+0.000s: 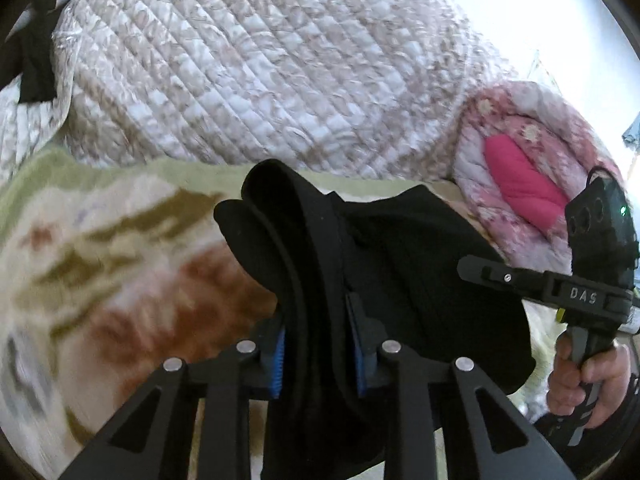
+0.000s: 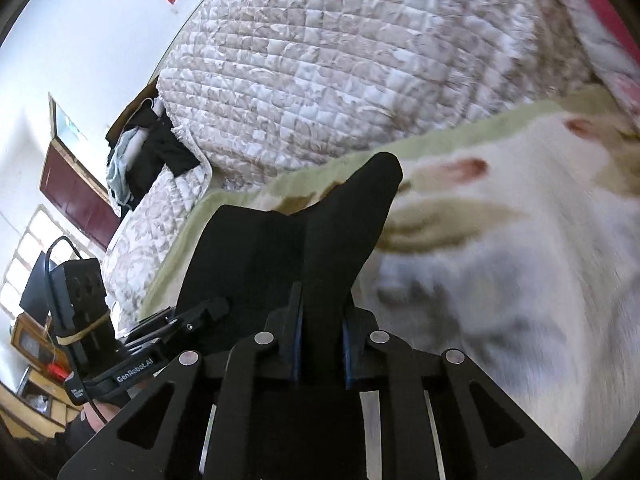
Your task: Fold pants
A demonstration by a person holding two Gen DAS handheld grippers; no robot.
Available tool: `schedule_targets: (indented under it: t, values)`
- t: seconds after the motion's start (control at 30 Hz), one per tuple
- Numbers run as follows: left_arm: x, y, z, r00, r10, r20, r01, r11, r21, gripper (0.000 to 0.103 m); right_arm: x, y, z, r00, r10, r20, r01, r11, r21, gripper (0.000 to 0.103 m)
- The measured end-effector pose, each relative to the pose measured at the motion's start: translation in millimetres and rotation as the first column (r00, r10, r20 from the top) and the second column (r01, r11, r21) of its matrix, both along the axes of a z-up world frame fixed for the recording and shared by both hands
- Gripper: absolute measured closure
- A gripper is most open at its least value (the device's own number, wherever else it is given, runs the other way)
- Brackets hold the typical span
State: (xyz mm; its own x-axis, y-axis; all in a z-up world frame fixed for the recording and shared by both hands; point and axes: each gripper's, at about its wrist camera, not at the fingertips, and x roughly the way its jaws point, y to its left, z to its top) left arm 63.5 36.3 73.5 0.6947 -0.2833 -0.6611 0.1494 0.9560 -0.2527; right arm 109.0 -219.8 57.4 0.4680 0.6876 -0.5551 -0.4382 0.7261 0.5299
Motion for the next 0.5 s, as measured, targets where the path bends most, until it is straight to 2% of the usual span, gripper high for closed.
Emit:
schedule_targets:
  t: [0.07,0.1,0.13,0.2,0.23,0.3,0.4,0.5]
  values:
    - [21.5,11.1,-8.0,1.0,0.019,-0.012,-0.019,1.0,0.009,0.07,25.5,15.3,-10.0,1.0,-0.006,-0.006,0.006,0.999,-0.034,0.087]
    - [32.6,17.5,-16.6,0.999,0.039,-0.033,-0.039,0.999,0.012,0.069,32.7,19.2,-15.3,1.0,-0.009,-0.013,0.009,0.999,-0.054,0.083]
    - [41.6,21.9,-26.2,0.996,0.061,-0.061,-0.061,0.998,0.017,0.067,42.1,23.2,-25.9,0.999,-0.037,-0.022,0.035,0.993,-0.114,0.078]
    - [53.3,33.3,-49.6,0.979,0.14,-0.148,-0.132,0.989,0.061,0.066,47.8,23.1,-37.9,0.996,-0.089,-0.01,0.086,0.977,-0.196,0.074]
    - [54.2,41.2,-57.7,0.968,0.173,-0.182,-0.164,0.984,0.065,0.06,48.0,22.1,-40.7,0.996,-0.093,-0.006,0.089,0.971,-0.222,0.073]
    - [47.9,52.4,-53.4,0.967,0.189,-0.174,-0.186,0.982,0.031,0.06,40.6,18.4,-35.2,0.996,-0.089,0.025,0.093,0.964,-0.248,0.073]
    - [25.3,53.0,-31.4,0.97,0.231,-0.078,-0.226,0.972,0.067,0.063,21.0,15.8,-22.1,0.994,-0.061,0.094,0.083,0.965,-0.248,0.073]
    - [3.0,38.5,-17.1,0.976,0.219,-0.018,-0.216,0.972,0.094,0.063,-2.4,22.4,-15.2,0.99,-0.032,0.136,0.069,0.958,-0.28,0.073]
